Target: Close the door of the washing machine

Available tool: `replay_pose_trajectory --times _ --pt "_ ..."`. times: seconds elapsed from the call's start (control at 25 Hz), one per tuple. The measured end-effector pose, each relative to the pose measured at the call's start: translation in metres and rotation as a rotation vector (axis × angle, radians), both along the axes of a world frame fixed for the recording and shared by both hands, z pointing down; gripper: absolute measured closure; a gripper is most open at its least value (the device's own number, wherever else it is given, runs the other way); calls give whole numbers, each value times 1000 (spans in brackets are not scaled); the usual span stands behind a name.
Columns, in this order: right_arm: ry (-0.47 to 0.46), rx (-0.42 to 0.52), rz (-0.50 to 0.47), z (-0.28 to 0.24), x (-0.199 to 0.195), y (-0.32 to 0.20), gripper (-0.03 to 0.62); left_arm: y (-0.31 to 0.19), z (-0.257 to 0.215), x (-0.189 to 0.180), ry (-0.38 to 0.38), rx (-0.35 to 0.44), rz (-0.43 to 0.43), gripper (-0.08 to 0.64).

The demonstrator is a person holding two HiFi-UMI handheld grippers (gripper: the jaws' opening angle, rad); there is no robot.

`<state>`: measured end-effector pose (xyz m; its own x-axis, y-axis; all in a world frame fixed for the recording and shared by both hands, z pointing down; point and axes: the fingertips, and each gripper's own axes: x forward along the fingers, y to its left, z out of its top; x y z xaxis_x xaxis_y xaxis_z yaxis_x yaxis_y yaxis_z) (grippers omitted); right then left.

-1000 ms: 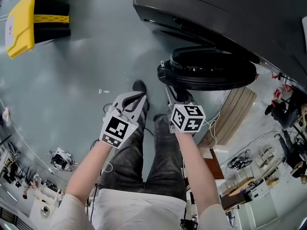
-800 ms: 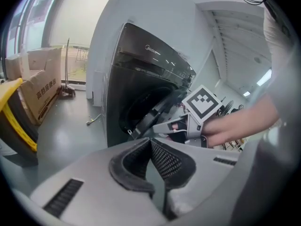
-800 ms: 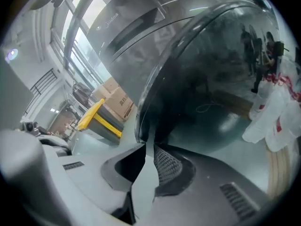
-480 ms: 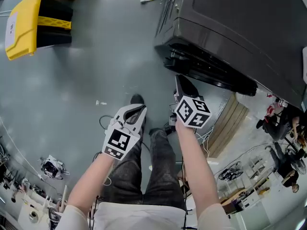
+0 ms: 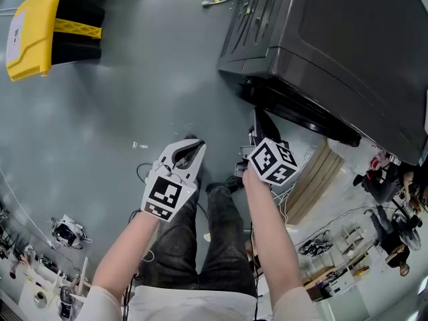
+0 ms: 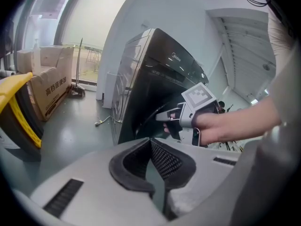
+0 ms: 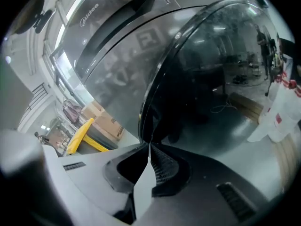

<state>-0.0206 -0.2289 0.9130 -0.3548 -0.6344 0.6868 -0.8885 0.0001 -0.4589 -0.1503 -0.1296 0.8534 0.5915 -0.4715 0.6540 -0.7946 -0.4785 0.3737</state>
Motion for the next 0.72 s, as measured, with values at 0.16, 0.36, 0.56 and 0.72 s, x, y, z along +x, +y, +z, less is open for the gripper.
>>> replay_pose_trajectory --times 0.16,0.36,0.56,0.72 --pt "-34 0 61 -2 0 -7 552 0 6 -4 -5 -9 1 551" --pt "-19 18 72 -3 1 -9 554 3 9 -2 -3 -18 3 551" --pt "-20 44 101 0 -1 -12 555 11 14 -4 -1 -34 15 551" --pt "43 85 55 1 0 -17 561 19 14 -6 -2 -38 23 551"
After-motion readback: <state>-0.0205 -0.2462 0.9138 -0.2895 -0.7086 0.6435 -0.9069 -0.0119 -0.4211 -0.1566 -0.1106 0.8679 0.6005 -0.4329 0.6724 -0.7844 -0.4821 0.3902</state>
